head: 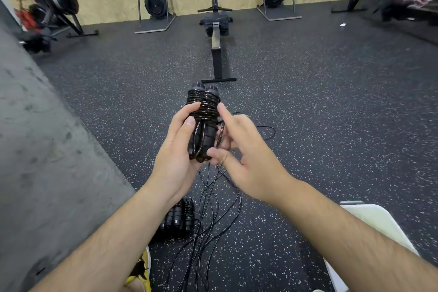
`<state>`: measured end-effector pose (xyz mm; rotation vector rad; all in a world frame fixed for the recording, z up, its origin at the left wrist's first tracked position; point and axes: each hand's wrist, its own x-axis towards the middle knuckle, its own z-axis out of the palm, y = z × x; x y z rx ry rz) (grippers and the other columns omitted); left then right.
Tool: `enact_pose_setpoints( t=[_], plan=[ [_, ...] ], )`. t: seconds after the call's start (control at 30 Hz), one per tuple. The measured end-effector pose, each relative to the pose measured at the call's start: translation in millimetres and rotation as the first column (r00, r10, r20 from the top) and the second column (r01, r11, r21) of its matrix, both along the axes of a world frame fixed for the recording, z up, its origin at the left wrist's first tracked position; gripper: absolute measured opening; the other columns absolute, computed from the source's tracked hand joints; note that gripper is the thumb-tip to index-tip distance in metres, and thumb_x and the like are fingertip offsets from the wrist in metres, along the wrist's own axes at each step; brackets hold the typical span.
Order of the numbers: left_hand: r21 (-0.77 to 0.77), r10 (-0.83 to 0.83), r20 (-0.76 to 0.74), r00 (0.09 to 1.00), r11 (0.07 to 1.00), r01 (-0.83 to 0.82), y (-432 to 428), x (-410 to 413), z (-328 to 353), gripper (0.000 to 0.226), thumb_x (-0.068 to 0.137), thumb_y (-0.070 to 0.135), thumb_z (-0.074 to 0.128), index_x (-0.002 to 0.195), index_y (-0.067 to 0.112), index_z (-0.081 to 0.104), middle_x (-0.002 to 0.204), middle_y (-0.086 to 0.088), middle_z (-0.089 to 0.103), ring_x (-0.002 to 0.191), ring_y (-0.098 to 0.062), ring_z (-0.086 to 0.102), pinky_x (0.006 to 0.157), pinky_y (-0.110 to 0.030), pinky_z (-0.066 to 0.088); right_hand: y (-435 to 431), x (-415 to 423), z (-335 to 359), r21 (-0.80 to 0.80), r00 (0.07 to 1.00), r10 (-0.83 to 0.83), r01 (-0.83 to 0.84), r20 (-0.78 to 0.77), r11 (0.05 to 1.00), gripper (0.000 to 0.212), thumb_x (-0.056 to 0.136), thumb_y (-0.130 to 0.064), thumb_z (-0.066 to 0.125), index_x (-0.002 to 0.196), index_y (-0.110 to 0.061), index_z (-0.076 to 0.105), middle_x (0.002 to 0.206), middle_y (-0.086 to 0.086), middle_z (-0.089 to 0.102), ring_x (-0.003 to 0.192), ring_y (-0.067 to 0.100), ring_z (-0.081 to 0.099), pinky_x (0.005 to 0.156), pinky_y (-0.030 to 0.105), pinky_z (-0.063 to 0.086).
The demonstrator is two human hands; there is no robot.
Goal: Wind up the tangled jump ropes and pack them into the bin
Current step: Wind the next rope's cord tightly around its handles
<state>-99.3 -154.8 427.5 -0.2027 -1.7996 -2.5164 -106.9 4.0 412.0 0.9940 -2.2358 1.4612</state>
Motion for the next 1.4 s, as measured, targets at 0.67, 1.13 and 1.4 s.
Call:
enact_pose_setpoints(
  t=[0.67, 1.13, 1.4],
  plan=[
    [0.042, -0.075, 0.030, 0.997, 0.996, 0.073, 2.3, 2.3, 1.3, 0.036, 0.109, 0.022, 0.034, 0.132, 0.034, 0.059, 0.109, -0.013, 0.067, 0.076, -0.027, 0.057, 0.058, -0.036, 0.047, 6.5, -6.2, 14.9, -0.157, 0.991, -0.083, 0.066, -0.106, 0.985, 0.014, 0.086, -0.001, 0.074, 0.100, -0.002, 0.077, 0.086, 0.005, 0.070, 0.079, 0.021, 0.067, 0.075, 0.037, 0.055],
    [0.086, -0.159, -0.044, 0.986, 0.983, 0.163, -3.8, 1.1, 1.0, 0.058, 0.078, 0.005, 0.036, 0.127, 0.025, 0.060, 0.111, -0.022, 0.065, 0.077, -0.033, 0.057, 0.061, -0.039, 0.046, 11.9, -10.1, 21.9, 0.215, 0.961, -0.156, 0.206, -0.229, 0.955, 0.014, 0.086, -0.012, 0.075, 0.072, -0.016, 0.077, 0.073, -0.009, 0.060, 0.071, 0.004, 0.051, 0.067, 0.020, 0.043],
    [0.081, -0.186, -0.028, 0.982, 0.979, 0.188, -3.3, 0.1, -1.3, 0.057, 0.075, 0.005, 0.037, 0.125, 0.023, 0.059, 0.110, -0.019, 0.064, 0.078, -0.030, 0.056, 0.065, -0.042, 0.044, 8.9, -4.4, 23.4, 0.231, 0.940, -0.205, 0.271, -0.274, 0.934, 0.015, 0.083, -0.013, 0.075, 0.069, -0.014, 0.073, 0.069, -0.012, 0.052, 0.067, 0.001, 0.044, 0.061, 0.017, 0.036]
  ],
)
